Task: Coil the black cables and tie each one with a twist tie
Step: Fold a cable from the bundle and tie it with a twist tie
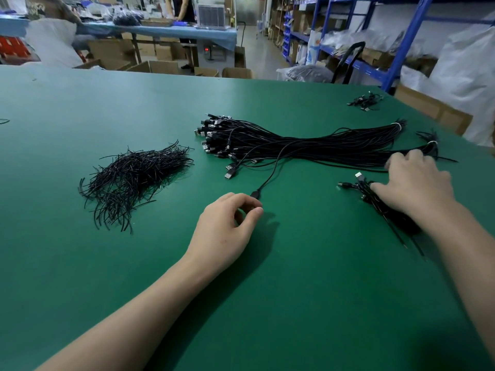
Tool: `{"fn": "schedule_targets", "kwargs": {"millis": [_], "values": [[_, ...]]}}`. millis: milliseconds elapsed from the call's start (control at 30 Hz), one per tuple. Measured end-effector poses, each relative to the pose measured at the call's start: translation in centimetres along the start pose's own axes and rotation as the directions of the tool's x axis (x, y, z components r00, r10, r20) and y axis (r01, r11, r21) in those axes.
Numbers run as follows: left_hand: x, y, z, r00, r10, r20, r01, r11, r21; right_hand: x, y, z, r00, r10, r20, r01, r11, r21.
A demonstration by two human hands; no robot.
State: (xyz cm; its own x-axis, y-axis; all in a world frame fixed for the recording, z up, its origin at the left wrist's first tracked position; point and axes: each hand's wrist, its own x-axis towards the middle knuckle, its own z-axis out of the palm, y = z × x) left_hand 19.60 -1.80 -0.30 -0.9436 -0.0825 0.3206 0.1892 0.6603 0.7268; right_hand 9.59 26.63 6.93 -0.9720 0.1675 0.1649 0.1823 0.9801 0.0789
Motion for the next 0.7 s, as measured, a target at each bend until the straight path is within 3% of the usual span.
{"fn": "schedule_targets", "kwargs": {"millis": [100, 233, 333, 467, 567, 633, 700], "values": [[1.7, 0.1, -0.1, 0.996, 0.019, 0.093, -0.037, 0.98, 0.196, -0.8, -1.9, -0.4, 0.984, -0.161, -0.079, 0.163, 0.987, 0.012], [5.0, 0.4, 0.9, 0.984, -0.03, 0.177, -0.06, 0.872, 0.486, -1.3, -6.0, 0.6, 0.938, -0.347, -0.018, 0.348, 0.932, 0.1], [6.8, 0.7, 2.2, 0.985, -0.047, 0.165, -0.065, 0.787, 0.613, -0.2, -8.4, 2.3, 0.919, -0.391, 0.062, 0.375, 0.91, 0.178], [8.1, 1.0, 2.9, 0.99, -0.023, 0.14, -0.073, 0.76, 0.645, 2.8, -10.0, 4.1, 0.929, -0.341, 0.147, 0.299, 0.922, 0.247], [9.2, 1.0, 2.2, 0.981, -0.129, 0.146, 0.053, 0.896, 0.44, 4.5, -10.9, 5.4, 0.933, -0.312, 0.18, 0.259, 0.929, 0.266], [10.0, 1.2, 1.2, 0.953, -0.202, 0.226, 0.187, 0.979, 0.087, 5.4, -11.4, 6.2, 0.932, -0.315, 0.177, 0.254, 0.92, 0.298], [10.5, 1.6, -0.2, 0.935, -0.2, 0.293, 0.263, 0.946, -0.191, 6.3, -11.8, 6.7, 0.935, -0.325, 0.142, 0.267, 0.909, 0.32]]}}
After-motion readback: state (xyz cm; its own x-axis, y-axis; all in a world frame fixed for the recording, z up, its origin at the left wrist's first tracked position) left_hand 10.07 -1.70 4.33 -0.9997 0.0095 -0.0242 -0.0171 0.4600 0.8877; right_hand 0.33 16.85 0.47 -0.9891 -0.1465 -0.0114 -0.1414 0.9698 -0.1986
